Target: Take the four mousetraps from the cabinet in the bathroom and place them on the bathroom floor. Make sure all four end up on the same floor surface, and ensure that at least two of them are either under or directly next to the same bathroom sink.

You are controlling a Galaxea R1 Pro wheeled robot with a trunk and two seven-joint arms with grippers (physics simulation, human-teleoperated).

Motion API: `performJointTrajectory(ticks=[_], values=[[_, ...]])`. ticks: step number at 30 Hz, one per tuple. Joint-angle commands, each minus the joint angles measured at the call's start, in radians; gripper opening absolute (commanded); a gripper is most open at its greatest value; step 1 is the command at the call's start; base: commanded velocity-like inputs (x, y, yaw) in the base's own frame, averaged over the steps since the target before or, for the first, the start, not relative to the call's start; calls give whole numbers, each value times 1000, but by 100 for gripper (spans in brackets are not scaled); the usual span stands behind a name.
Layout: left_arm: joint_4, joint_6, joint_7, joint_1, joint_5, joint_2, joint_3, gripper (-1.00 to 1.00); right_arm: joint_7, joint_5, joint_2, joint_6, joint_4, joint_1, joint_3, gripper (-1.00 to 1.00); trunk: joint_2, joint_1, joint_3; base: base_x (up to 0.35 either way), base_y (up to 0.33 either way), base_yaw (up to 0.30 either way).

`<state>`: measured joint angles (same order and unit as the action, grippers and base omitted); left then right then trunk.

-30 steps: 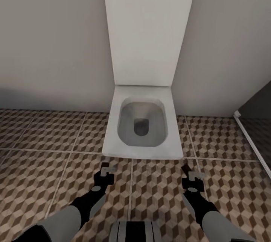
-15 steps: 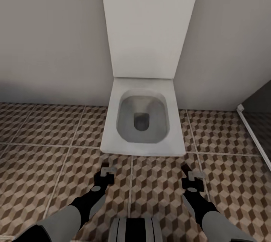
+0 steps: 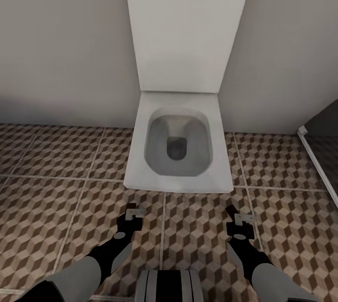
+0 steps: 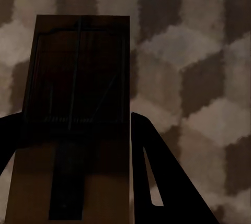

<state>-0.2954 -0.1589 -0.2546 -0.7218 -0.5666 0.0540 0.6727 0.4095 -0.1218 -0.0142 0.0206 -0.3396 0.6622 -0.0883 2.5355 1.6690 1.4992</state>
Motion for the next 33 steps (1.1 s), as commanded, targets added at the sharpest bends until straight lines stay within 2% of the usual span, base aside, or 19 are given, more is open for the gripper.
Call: performJointTrajectory(ticks=[1,17,31,33], values=[[0,-3,-6,-1,-6,0,8,-100,0,-10,-1,2,1,0,-8,-100,0,0,1,0,0,0],[1,-3,-7,-1,-6,-1,8,-100,0,-10,-1,2,1,0,-8,-100,0,0,1,0,0,0],[1,-2,-5,-1,-6,-3,8,-100,0,-11,-1,1,1,0,-8,-100,3,6,55,0,0,0],[1,-2,-6,-1,-6,-3,8,-100,0,-12,-1,1,1,0,-8,-100,3,6,55,0,0,0]])
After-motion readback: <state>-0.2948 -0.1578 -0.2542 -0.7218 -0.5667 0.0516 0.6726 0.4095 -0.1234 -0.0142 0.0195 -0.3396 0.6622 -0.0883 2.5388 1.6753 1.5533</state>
